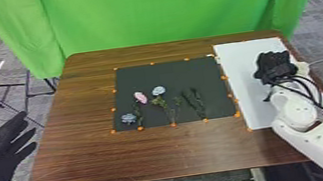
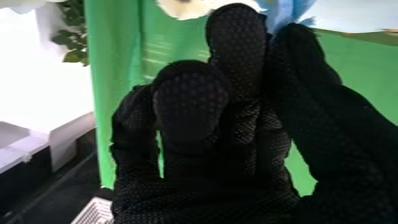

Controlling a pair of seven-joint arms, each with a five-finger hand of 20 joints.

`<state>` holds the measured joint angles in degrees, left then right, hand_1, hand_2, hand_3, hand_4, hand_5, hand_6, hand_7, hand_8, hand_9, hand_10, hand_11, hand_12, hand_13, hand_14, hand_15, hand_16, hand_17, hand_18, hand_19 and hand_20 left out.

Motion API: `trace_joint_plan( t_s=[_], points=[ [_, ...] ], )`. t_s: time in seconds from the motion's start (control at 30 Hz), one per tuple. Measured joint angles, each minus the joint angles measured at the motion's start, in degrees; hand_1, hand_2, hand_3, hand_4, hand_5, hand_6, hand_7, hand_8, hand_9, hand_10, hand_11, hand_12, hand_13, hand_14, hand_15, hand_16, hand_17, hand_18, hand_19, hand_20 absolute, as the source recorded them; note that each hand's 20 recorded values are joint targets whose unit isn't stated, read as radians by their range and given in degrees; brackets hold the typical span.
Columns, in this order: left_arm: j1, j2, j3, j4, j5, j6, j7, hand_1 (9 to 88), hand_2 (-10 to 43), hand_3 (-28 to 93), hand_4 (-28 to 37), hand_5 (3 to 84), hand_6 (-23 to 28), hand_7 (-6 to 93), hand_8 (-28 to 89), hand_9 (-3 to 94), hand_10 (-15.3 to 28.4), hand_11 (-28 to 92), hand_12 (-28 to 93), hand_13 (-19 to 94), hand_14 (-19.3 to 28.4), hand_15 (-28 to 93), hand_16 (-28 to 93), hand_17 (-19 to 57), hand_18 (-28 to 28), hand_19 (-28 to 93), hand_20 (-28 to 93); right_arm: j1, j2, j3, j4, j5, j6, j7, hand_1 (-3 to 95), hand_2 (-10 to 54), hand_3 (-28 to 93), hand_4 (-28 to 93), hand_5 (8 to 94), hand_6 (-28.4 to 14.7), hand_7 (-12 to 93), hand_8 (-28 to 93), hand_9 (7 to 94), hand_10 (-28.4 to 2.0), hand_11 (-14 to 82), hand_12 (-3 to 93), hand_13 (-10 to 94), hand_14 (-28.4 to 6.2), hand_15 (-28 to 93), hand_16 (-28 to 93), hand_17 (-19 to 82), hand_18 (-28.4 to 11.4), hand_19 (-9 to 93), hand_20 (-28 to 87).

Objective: Arrange flowers

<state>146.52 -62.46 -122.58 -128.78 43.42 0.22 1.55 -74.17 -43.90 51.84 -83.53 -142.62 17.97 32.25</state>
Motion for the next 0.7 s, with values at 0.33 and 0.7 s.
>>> trace_joint_plan(
  t_s=[0.33, 0.7],
  points=[
    [0.0, 0.02, -0.10, 0.00, 0.00, -0.01, -0.10, 24.2, -0.4, 70, -26.6, 22.2, 0.6, 18.3, -10, 17.6, 9.0, 11, 19, 13, 11.6, 17, 7, -12.8, 17.8, 35, 10, -0.9, -0.4, -0.7, -8.9, 0.3, 3.0, -5.1, 46.3, -9.5, 84, -28, 77.5, 4.0, 40, -3, 92.2, -4.4, 20.7, 38.2, 81, -2.1, 61, 28, 28, -19.1, 79, 54],
    [-0.4, 0.10, 0.37, 0.02, 0.02, -0.04, -0.66, 24.3, -0.3, 70, -26.7, 22.1, 0.5, 18.2, -10, 17.7, 9.0, 10, 19, 13, 11.6, 17, 7, -12.8, 17.8, 35, 10, 11.4, -7.3, -14.9, -9.8, -0.1, 3.7, -16.4, 46.1, -9.5, 84, -28, 76.8, 4.6, 40, -3, 91.6, -4.2, 20.2, 38.5, 80, -2.0, 62, 29, 27, -18.7, 79, 55]
  ],
)
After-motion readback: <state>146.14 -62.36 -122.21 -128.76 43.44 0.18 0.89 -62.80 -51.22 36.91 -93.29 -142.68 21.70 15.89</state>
